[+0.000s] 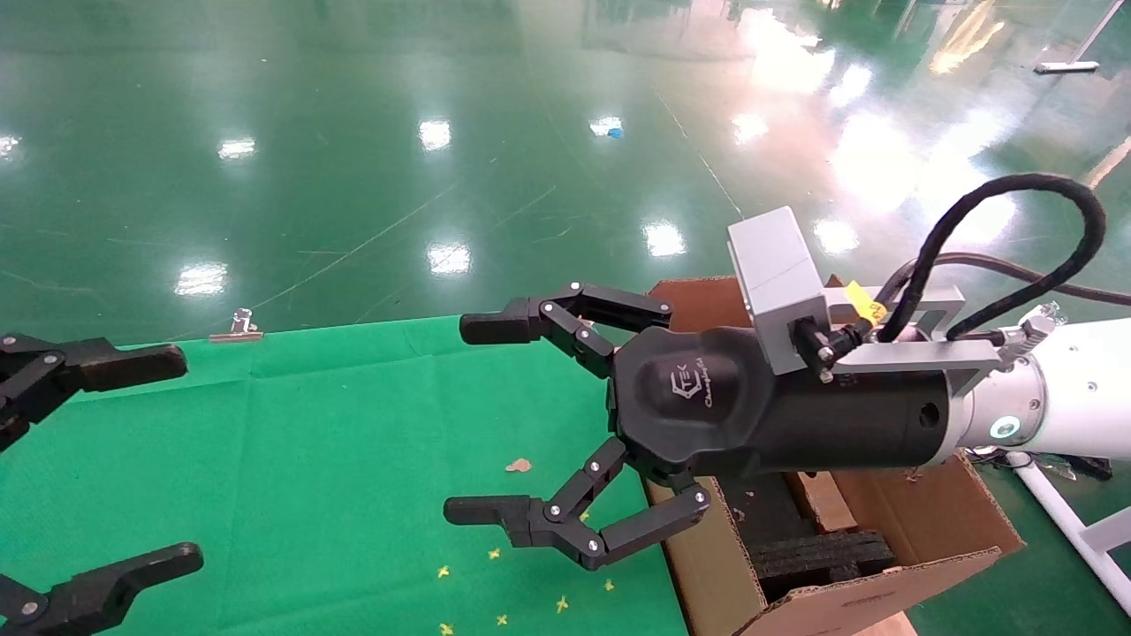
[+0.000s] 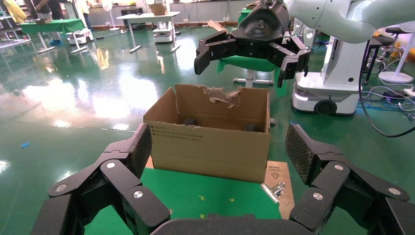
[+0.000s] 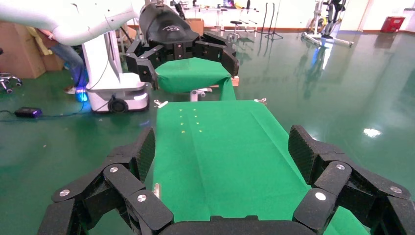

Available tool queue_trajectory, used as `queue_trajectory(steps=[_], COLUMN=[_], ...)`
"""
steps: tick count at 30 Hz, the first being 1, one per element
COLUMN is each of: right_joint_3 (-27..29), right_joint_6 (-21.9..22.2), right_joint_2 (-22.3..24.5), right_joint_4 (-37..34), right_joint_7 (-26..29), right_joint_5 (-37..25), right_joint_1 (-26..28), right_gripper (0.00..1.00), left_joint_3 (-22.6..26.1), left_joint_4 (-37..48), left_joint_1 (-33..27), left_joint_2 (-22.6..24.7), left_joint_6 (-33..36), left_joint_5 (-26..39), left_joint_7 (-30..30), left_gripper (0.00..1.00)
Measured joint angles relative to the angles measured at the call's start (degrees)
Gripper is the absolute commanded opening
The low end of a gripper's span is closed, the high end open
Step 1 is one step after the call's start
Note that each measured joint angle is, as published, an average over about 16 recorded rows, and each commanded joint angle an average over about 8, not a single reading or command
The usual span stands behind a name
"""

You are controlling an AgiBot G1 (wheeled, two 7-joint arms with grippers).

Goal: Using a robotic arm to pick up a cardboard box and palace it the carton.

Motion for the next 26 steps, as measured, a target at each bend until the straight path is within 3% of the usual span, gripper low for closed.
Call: queue_trajectory(steps=[26], right_joint_3=[0.0], right_joint_6=[0.0], right_joint_2=[0.0], right_joint_4=[0.0], right_joint_7=[0.0], right_joint_5=[0.0], right_joint_1=[0.0], right_gripper=[1.0], left_joint_3=[0.0], left_joint_4=[0.0], left_joint_1=[0.0], left_joint_2=[0.0], left_joint_6=[0.0], left_joint_5=[0.0], left_joint_7=[0.0], left_gripper=[1.0])
